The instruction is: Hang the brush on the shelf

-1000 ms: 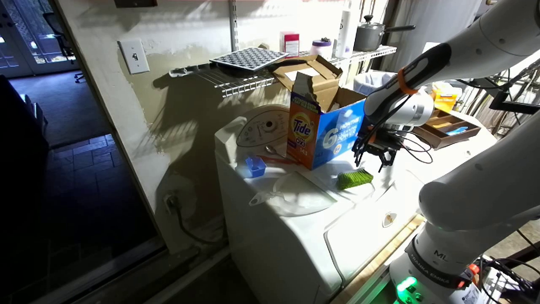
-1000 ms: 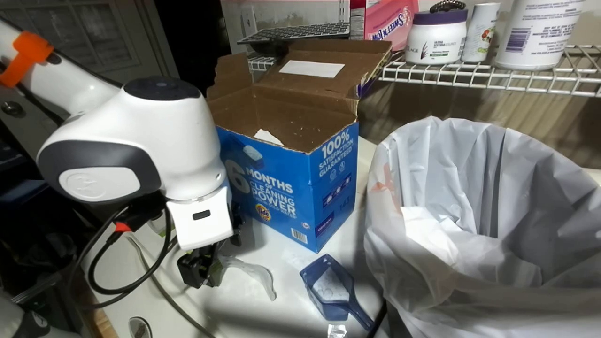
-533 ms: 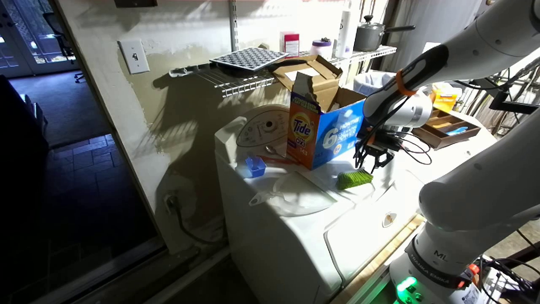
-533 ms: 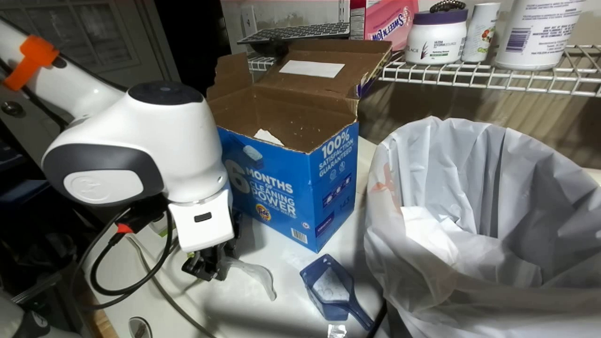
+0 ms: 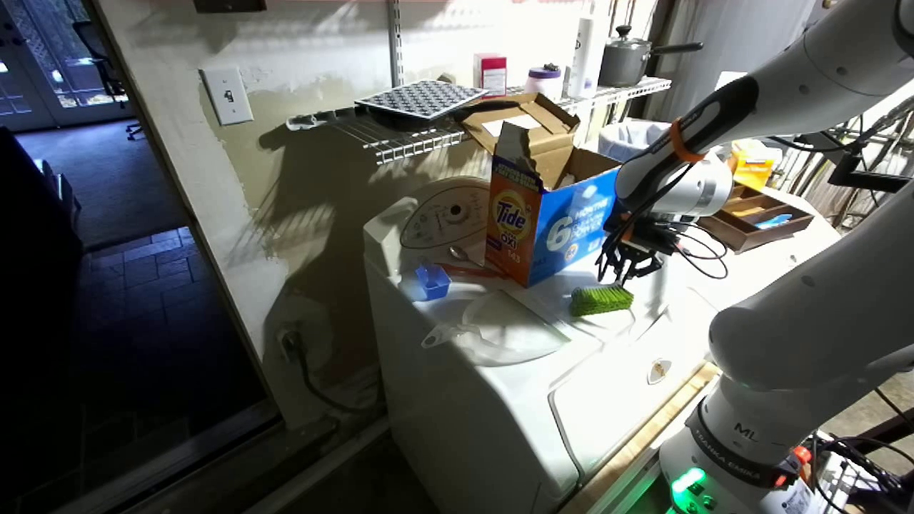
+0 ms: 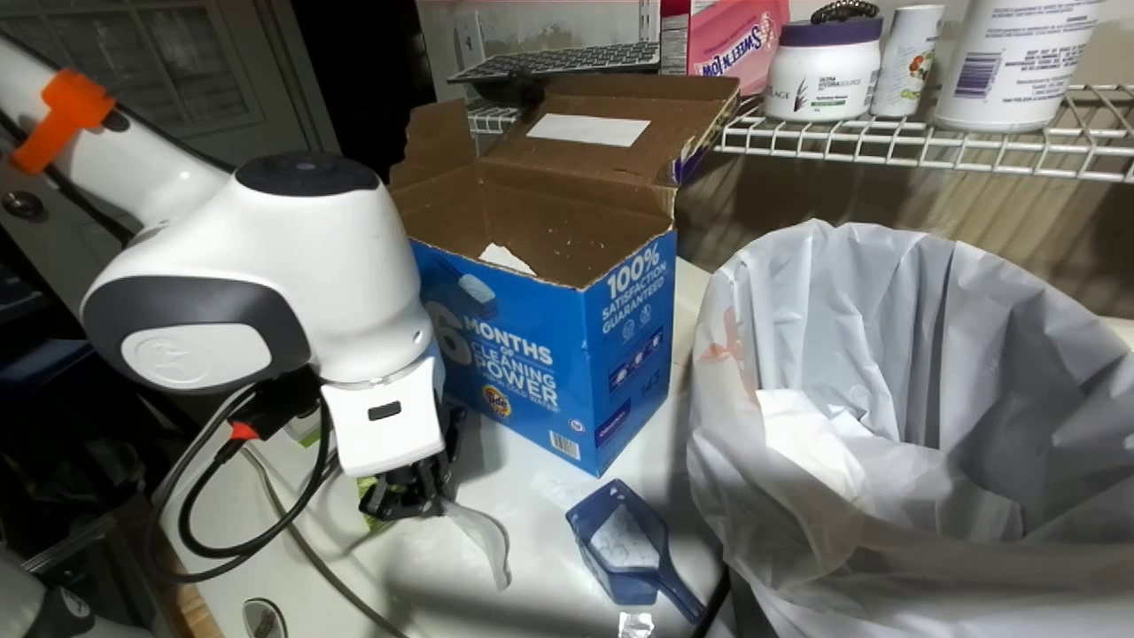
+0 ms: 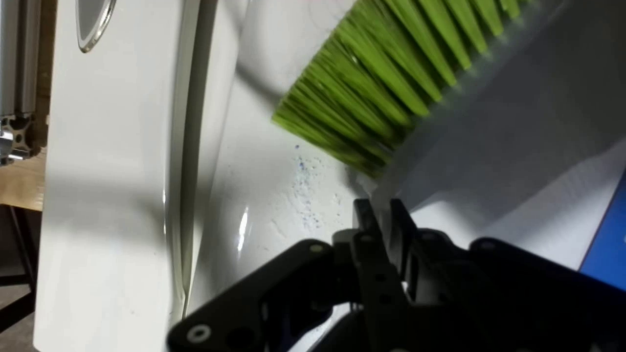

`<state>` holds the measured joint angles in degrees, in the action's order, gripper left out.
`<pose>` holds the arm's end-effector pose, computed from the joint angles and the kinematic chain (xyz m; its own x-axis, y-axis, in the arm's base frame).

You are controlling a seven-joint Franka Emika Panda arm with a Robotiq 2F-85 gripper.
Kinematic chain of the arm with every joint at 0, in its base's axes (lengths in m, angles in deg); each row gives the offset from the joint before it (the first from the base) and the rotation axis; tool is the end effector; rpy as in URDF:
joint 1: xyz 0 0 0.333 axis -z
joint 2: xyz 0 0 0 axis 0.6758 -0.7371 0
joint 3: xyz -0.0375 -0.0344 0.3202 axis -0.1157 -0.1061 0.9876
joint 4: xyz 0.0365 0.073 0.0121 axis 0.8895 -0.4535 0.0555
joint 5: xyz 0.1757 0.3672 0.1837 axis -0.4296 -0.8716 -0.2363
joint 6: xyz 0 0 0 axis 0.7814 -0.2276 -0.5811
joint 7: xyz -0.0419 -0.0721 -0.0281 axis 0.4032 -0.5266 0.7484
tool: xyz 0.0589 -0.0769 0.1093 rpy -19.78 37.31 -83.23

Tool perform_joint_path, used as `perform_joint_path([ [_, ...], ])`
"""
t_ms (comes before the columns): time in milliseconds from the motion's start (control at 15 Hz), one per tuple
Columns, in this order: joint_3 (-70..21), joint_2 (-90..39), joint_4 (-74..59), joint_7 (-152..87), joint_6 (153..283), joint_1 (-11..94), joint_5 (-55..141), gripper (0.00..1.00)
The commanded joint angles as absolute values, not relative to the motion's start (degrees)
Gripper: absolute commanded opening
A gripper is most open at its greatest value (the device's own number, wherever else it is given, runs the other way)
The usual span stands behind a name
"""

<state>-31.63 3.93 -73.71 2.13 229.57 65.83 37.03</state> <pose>0.3454 -0.2255 0.2052 0.2462 -0.9681 -0.0464 -0.9683 -0.2437 -0.0546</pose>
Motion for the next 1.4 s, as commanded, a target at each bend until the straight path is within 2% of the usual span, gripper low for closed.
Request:
perform_joint_path([
  [0, -32.26, 3.33, -73.64, 3.65, 232.56, 66.04, 37.05, 0.03],
  [733, -29.49, 14.70, -74.07, 1.73, 232.37, 68.04, 45.30, 0.03],
  [1333, -22.99, 29.22, -73.22, -2.52, 222.53, 65.47, 44.07, 0.03],
])
